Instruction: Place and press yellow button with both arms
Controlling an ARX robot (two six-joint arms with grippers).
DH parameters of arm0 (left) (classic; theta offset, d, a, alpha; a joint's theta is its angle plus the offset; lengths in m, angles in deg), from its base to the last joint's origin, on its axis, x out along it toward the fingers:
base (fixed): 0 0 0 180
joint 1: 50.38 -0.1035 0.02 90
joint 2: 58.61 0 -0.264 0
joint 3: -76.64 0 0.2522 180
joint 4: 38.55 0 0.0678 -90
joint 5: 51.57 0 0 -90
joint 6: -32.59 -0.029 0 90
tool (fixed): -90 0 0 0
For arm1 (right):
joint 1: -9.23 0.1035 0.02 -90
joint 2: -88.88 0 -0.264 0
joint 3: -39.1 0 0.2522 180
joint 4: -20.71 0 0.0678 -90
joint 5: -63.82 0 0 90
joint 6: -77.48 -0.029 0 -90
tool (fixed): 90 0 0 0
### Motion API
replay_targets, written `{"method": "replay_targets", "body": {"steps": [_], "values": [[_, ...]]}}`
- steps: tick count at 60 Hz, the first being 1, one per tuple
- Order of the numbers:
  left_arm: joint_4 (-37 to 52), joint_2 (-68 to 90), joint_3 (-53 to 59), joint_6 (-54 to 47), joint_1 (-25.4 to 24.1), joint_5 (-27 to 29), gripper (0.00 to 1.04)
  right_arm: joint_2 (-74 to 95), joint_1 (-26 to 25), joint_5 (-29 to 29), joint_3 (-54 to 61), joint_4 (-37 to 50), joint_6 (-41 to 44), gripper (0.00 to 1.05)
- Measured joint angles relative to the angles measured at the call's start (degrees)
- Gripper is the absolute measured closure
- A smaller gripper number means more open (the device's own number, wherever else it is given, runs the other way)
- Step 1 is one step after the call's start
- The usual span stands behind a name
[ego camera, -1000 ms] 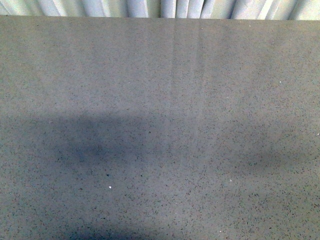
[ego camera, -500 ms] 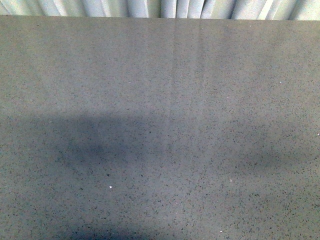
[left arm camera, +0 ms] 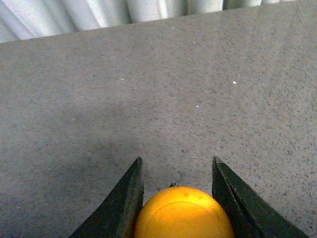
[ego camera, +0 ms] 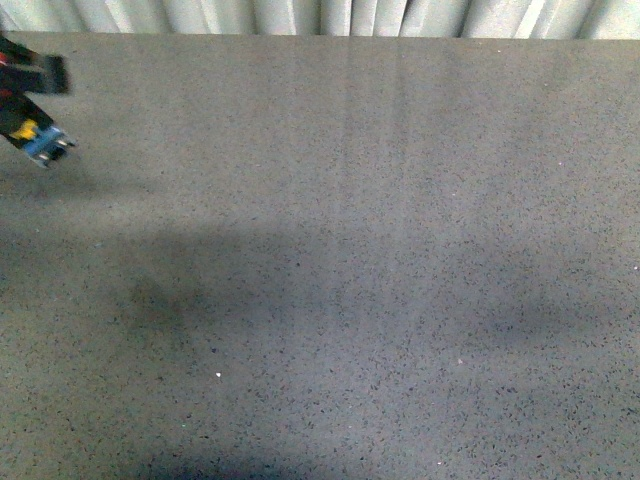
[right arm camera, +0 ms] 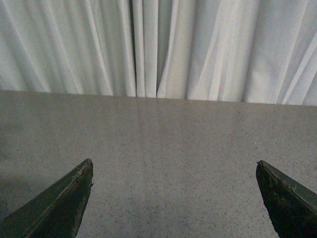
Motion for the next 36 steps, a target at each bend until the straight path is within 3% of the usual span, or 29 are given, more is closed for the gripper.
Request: {"method": "replay_targets", "body": {"steps": [18,36], "values": [[4.5,12.85,-3.1,-3.21,7.8,4.31,0.72,0.0,0.0,0.0,0.0,0.0,0.0,0.09],[4.72,17.92,-4.61,-2.62,9.38,4.81,0.72,0.0,0.0,0.0,0.0,0.0,0.0,0.09]]}}
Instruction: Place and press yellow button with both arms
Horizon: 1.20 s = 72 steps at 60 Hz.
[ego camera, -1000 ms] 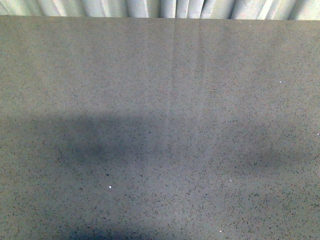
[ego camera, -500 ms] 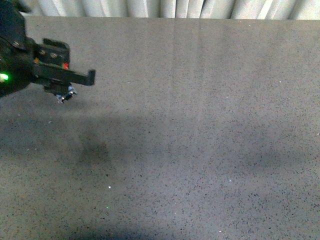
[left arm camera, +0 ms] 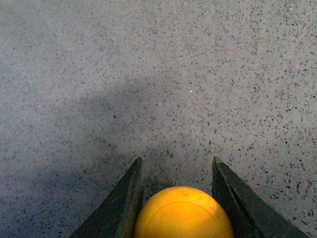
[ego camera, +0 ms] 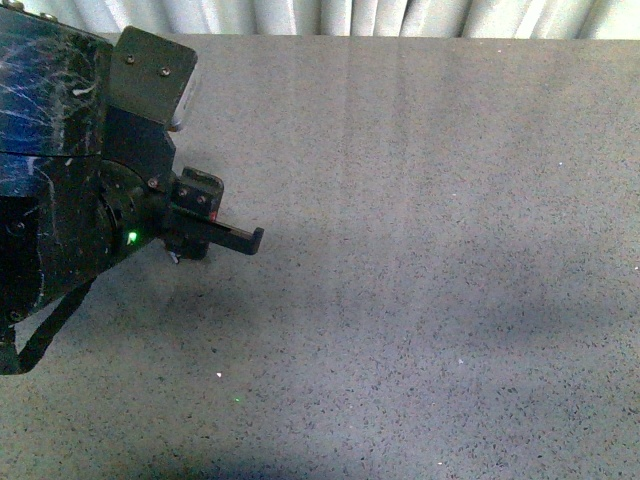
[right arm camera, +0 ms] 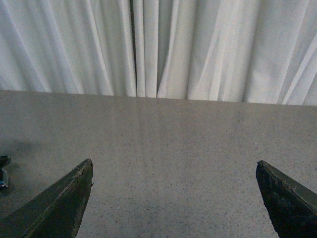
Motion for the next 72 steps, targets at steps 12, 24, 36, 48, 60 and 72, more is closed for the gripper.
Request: {"method": "replay_targets", "body": {"steps": [12,24,36,48,60,72], "values": [[0.22,1.05,-0.55,1.25,0.7,-0.28,0.56,0.0,0.0,0.0,0.0,0.0,0.0,0.09],[-0.94,-0.31,-0.33,2.19,0.92,-1.01,0.25,0.0,0.0,0.0,0.0,0.0,0.0,0.09],[-5.86,-10.1,0.63,2.58,-0.5,-4.94,0.1,0.0,0.0,0.0,0.0,0.0,0.0,0.09],[-11.78,-22.18,0.87,5.03,-6.43,-11.1,0.09,0.0,0.0,-0.02,0.0,0.0,0.0,0.09],[6.45,-21.33,6.49,5.35,-7.65,-1.16,0.23,0.0,0.0,0.2,0.0,0.0,0.0,0.09],[23.32,-27.36,18.45,5.22,-11.8,-1.9,0.57,2.25,0.04,-1.07,-1.68,-4.57,-1.44,0.09]]}}
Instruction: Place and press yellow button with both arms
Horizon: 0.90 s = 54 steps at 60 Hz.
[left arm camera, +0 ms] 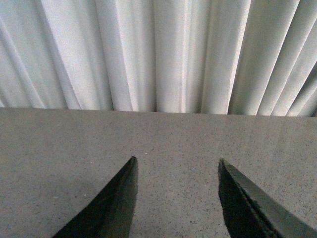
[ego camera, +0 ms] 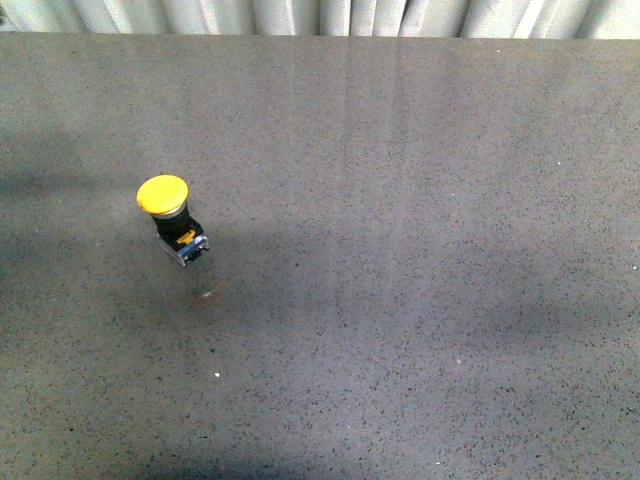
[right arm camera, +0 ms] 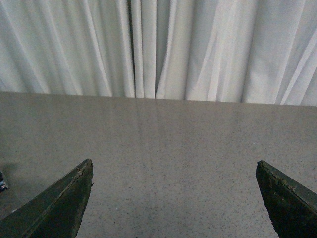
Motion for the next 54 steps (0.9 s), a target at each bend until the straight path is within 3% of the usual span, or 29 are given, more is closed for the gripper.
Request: {"method": "replay_targets", "body": {"steps": [5,16,25,32,41,54], "values": [[-0.74,-4.96,4.04,0.0,-2.27,-1.6,0.75,17.94,-1.22,0.02,-9.86,-16.63,-3.26,0.09],[-4.0,-12.63,9.16,0.13,-5.18,-4.68,1.03,41.13,-0.72,2.32,-16.31,-3.02,0.7,0.09],[-7.15,-18.67,11.76,-0.13,-6.82,-6.4,1.03,57.51,3.78,5.9,-21.86,11.32,6.03,0.09],[-11.54,-25.18,14.1,-0.15,-8.41,-7.85,1.03,74.9,10.93,12.39,-30.23,23.06,14.38,0.09],[-18.58,-34.4,16.26,-0.22,-12.87,-13.2,1.03,92.21,18.1,16.59,-41.94,25.24,22.29,0.09],[-25.79,-43.19,17.49,-0.22,-14.25,-13.66,1.03,104.87,23.45,19.54,-54.93,25.53,23.08,0.09]]}}
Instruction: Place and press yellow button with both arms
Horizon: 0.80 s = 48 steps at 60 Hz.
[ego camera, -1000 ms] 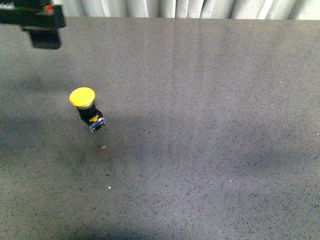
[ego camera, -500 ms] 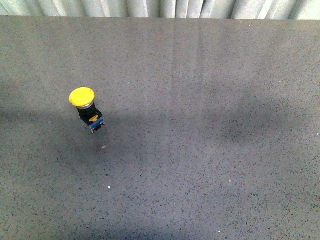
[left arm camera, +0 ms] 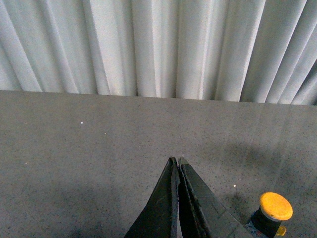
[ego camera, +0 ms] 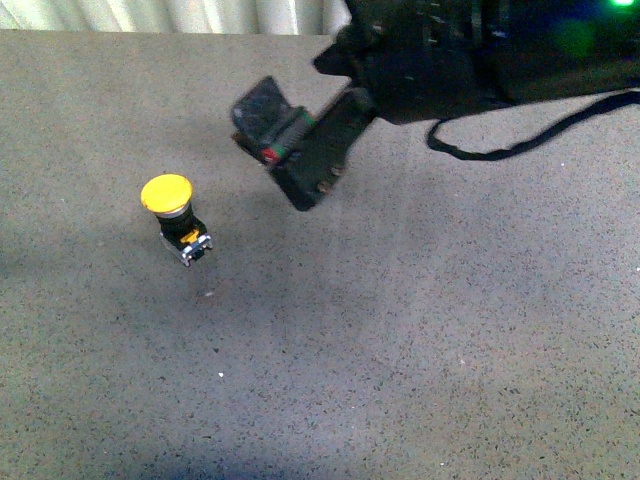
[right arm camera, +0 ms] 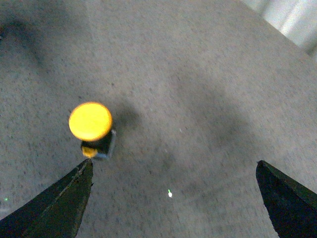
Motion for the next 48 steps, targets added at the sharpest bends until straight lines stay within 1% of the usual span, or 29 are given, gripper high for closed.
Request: {"method": "replay_targets", "body": {"steps": [11,13,25,31,34,35,39,40,42,48], "values": [[-6.34,-7.08,0.48,0.0,-0.04,0.0,1.03,5.73,3.28,2.14,-6.93,-0.46,-1.18,0.09],[-7.39,-8.28,0.48,0.0,-0.04,0.0,1.03,6.47,3.74,2.25,-7.72,-0.7,-1.46,0.11],[-13.31,-14.73,0.5,0.0,-0.04,0.02,1.03,9.42,5.22,2.73,-10.6,-2.58,-2.01,0.43],[-16.85,-18.45,0.5,0.0,-0.04,0.0,1.03,10.34,5.46,4.37,-11.15,-3.87,-3.96,0.66],[-18.21,-19.87,0.5,0.0,-0.04,0.0,1.03,10.49,5.57,4.83,-11.3,-4.2,-4.33,0.73],[-18.71,-20.37,0.5,0.0,-0.04,0.0,1.03,10.64,5.68,5.07,-11.43,-4.42,-4.57,0.78],[-20.94,-22.67,0.5,0.0,-0.04,0.0,1.03,11.08,5.9,5.38,-11.65,-5.03,-4.72,0.92],[-21.42,-23.15,0.5,0.0,-0.04,0.0,1.03,11.3,5.95,5.49,-11.69,-5.2,-4.92,0.97],[-22.56,-24.33,0.5,0.0,-0.04,0.02,1.03,11.72,5.99,5.57,-11.8,-5.44,-5.07,1.04],[-24.48,-26.25,0.5,0.0,-0.04,0.0,1.03,12.74,6.03,5.68,-12.11,-6.08,-5.77,1.03]]}}
